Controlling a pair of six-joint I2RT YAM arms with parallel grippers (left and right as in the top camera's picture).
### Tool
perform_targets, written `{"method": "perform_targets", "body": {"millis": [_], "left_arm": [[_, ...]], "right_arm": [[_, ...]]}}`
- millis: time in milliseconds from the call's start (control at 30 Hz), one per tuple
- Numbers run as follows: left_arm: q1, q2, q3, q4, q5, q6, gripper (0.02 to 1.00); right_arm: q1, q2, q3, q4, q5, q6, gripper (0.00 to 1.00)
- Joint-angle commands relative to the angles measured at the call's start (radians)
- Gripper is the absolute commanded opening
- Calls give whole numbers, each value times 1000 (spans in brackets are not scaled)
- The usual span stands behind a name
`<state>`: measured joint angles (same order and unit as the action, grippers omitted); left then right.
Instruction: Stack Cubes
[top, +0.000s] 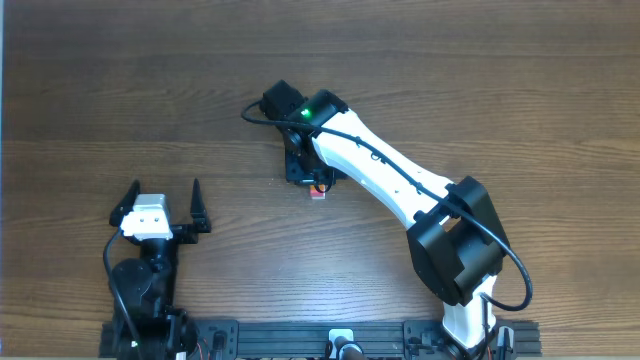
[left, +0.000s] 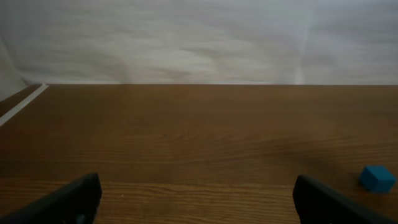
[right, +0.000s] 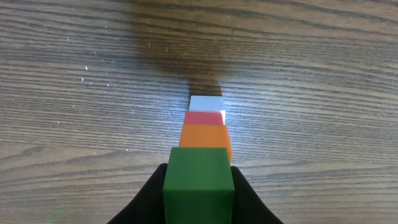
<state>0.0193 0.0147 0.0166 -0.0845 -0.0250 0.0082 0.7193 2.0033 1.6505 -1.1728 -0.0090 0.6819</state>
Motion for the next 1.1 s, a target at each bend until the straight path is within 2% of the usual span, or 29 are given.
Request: {"method": "perform_targets", "body": {"millis": [33,233,367,600,900,1100], "left_arm": [[0,-9,-5,3,10,14,1000],[0,-9,-5,3,10,14,1000],[0,-9,-5,3,10,14,1000],[0,-9,-5,3,10,14,1000],[0,-9,-5,3,10,14,1000],[0,-9,-5,3,10,14,1000]], "right_arm": [[-6,-14,-18,3,-9,13,9],[-6,-14,-18,2,-10,13,14],[-6,-14,-18,2,-21,13,169],[-6,-14,-18,-2,-21,13,251],[-6,-14,-18,-6,-20,13,292],[-6,-14,-18,-8,-20,13,421]]}}
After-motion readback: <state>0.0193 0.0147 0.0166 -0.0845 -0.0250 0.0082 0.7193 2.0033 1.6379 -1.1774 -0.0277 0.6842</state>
